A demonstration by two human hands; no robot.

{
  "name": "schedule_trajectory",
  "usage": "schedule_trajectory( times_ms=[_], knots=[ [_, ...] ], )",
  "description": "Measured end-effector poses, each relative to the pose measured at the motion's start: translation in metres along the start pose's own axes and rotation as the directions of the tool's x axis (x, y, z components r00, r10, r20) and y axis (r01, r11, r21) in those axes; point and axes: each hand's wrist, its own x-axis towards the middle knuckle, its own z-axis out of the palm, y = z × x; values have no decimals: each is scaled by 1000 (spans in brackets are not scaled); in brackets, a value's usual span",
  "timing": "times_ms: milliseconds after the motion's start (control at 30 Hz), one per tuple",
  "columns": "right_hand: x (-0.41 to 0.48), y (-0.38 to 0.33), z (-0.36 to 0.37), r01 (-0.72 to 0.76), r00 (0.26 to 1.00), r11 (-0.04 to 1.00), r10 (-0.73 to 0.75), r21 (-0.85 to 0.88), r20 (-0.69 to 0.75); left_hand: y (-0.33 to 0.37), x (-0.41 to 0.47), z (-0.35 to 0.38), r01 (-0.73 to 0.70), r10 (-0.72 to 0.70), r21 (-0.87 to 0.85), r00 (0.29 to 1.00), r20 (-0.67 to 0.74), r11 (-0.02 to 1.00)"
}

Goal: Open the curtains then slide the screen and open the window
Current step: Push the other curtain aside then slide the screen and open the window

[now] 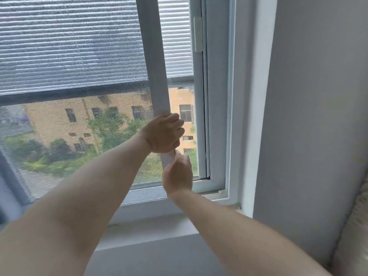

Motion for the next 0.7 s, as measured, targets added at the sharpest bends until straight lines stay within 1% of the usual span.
schedule_trajectory(
  times_ms=[100,333,533,700],
  knots=[
    [-4,-7,7,22,999,1000,-23,7,44,-4,-12,0,15,-15,15,999,46,1000],
    [-11,-23,22,55,985,995,-67,82,157,-15,-42,-3,48,-53,42,991,124,998],
    [-12,-38,33,76,967,991,-101,112,235,-25,-67,-7,83,-89,41,982,167,996],
    [-17,-50,50,133,936,985,-163,113,313,-34,-90,-12,106,-113,46,969,220,993]
  ],
)
